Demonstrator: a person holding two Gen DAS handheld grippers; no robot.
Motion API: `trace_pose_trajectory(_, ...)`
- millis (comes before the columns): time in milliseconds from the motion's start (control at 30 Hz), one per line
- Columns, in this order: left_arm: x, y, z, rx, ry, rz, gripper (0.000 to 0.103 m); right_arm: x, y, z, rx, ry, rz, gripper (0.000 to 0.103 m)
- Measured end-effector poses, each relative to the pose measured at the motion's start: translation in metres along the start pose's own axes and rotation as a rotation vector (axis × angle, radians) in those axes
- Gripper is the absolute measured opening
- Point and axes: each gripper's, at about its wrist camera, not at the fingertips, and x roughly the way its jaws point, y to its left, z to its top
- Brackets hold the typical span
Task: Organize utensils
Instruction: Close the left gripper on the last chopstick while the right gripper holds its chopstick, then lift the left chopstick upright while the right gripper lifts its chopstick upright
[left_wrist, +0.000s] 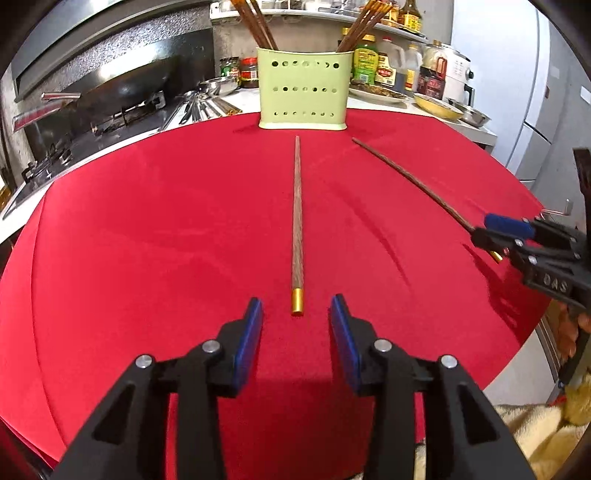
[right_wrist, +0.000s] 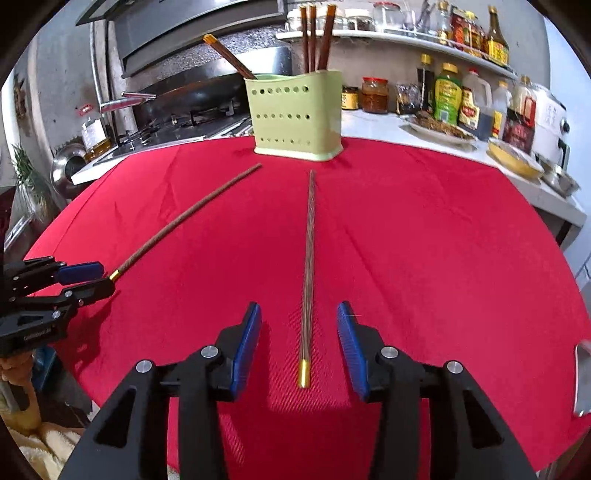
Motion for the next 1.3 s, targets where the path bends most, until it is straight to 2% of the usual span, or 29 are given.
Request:
trace_pose_trajectory(33,0.0,0.0,0.0,-0.002,-0.001,-0.004,0.037,0.001,0.001,-0.002,-0.005,0.004,-0.005,0.044)
trace_pose_trajectory(300,0.006,-0.008,0.004,0.025,-0.019,0.029,0.016,-0.004,-0.001,-0.009,-0.005,-0.01,-0.042,0.02)
trace_pose_trajectory(567,0.009,-0.019,0.004,0.082,-0.016,0.081,0.016,-0.013,0.006,-0.021,-0.042,-0.036,-0.082,0.019)
trace_pose_trajectory(667,0.007,-0.023,0.003,0.099,-0.016,0.102,0.015,-0.013,0.009,-0.022,-0.055,-0.045,-0.085,0.012)
trace_pose_trajectory(700,0.007,-0.024,0.002,0.103,-0.016,0.097,0.009,-0.013,0.01,-0.023,-0.059,-0.045,-0.081,0.008)
trace_pose_trajectory(733,0.006,-0.024,0.002,0.101,-0.016,0.094,0.007,-0.014,0.011,-0.023,-0.065,-0.047,-0.085,0.008)
trace_pose_trajectory(800,0.004,-0.022,0.0,0.089,-0.023,0.085,0.007,-0.014,0.011,-0.023,-0.063,-0.05,-0.081,0.007)
trace_pose_trajectory(867,0.0,-0.018,-0.001,0.064,-0.03,0.052,0.007,-0.014,0.003,-0.021,-0.018,-0.043,-0.038,0.007)
trace_pose_trajectory(933,-0.011,-0.016,0.001,0.049,-0.068,0.047,0.007,-0.016,0.0,-0.016,-0.002,-0.049,-0.024,0.007)
trace_pose_trajectory(1000,-0.025,-0.011,0.008,0.029,-0.12,0.057,0.007,-0.025,0.001,-0.007,-0.015,-0.086,-0.041,0.007)
trace_pose_trajectory(1300,-0.091,0.013,0.044,-0.033,-0.339,0.074,0.007,-0.072,-0.001,0.044,0.005,-0.234,0.024,0.007)
